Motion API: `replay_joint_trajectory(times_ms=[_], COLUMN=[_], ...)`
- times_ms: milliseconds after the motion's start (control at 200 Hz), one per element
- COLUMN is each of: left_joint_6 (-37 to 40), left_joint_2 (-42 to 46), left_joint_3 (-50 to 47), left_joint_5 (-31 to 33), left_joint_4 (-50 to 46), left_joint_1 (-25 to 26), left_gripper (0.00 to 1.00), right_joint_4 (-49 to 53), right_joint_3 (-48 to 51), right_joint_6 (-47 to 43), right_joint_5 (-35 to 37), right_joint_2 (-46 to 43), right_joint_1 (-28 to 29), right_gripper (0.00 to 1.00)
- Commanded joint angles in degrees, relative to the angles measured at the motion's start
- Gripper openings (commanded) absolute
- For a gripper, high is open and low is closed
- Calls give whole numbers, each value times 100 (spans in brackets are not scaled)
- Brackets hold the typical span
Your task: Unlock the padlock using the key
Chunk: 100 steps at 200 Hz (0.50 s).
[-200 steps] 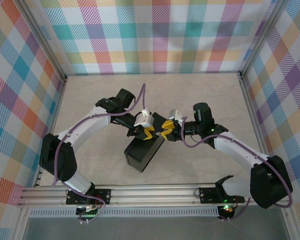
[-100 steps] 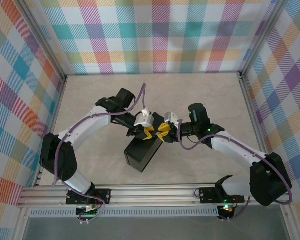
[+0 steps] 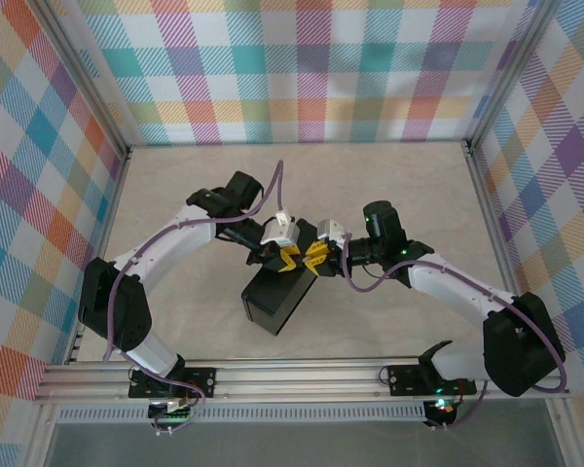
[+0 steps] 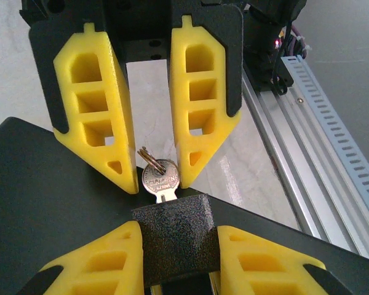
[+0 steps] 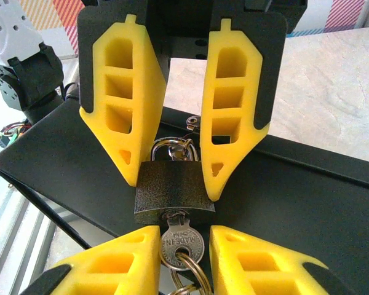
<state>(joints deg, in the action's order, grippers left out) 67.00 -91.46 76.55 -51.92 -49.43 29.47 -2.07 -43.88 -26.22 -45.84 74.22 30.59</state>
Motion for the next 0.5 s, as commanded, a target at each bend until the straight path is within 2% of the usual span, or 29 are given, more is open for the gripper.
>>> replay_joint_trajectory(times_ms=[0, 300, 495], left_joint_6=[106, 87, 6], left_joint_2=[-82, -109, -94], left_joint_3=[61, 115, 88], left_joint_5=[-165, -130, -64], left_joint_4=[-339, -336, -219], left_joint_1=[-49, -56, -56], left_gripper=[18, 18, 18], right_joint_4=[-36, -91, 286], right_joint_3=[-12, -93, -398], right_joint_6=[-173, 175, 741], right_joint_5=[145, 407, 26], right_joint_2=[67, 120, 110], right_joint_1=[9, 4, 9], right_gripper=[24, 9, 4])
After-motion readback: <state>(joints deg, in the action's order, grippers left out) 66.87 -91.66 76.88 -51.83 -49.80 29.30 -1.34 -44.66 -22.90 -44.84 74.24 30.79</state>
